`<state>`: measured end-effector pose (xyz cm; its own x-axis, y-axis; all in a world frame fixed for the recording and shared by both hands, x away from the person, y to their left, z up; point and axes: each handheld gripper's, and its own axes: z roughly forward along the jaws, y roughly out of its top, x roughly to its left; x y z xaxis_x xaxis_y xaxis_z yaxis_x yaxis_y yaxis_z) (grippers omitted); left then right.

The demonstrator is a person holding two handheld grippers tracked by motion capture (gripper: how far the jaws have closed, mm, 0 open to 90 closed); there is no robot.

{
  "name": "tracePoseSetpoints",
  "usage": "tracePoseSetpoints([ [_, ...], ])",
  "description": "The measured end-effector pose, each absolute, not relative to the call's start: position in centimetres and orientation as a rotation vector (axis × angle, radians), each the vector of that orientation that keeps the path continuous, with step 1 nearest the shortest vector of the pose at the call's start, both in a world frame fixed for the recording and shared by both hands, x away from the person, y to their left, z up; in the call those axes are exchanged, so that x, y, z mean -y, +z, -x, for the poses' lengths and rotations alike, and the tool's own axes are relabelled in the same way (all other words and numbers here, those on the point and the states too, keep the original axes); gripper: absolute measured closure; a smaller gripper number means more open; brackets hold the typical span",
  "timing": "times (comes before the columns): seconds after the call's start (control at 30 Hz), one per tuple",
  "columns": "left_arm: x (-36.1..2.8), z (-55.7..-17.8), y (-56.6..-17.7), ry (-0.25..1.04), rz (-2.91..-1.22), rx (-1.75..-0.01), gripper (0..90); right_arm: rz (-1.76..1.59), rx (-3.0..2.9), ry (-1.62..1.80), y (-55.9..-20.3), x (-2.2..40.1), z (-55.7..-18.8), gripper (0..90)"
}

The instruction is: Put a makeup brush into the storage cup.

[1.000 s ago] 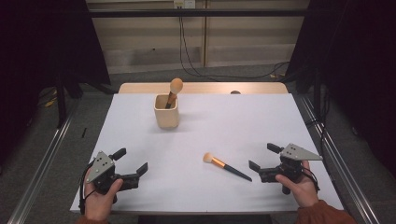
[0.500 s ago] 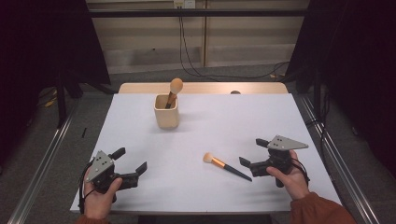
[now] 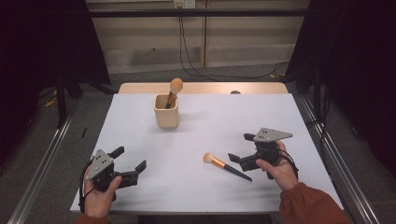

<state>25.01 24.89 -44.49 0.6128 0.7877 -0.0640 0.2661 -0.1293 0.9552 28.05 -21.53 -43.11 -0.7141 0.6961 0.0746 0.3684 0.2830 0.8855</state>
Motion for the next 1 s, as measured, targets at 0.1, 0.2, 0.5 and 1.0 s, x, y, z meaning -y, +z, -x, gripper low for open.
tracePoseSetpoints([
  [0.1, -24.9, -25.0, -44.5, 0.568, -1.689, -0.875, 4.0, -0.960, -2.231, 1.404, -43.0, 21.3, -28.3, 1.5],
  [0.2, -24.9, -25.0, -44.5, 0.568, -1.690, -0.874, 4.0, -0.958, -2.201, 1.416, -42.9, 21.0, -28.6, 1.3],
  [0.5, -25.0, -25.2, -44.4, 0.576, -1.680, -0.881, 3.9, -0.938, -2.255, 1.405, -42.6, 20.1, -29.8, 1.5],
  [1.0, -25.2, -25.2, -44.5, 0.579, -1.681, -0.891, 3.8, -0.946, -2.565, 1.209, -42.3, 18.1, -32.6, 4.0],
])
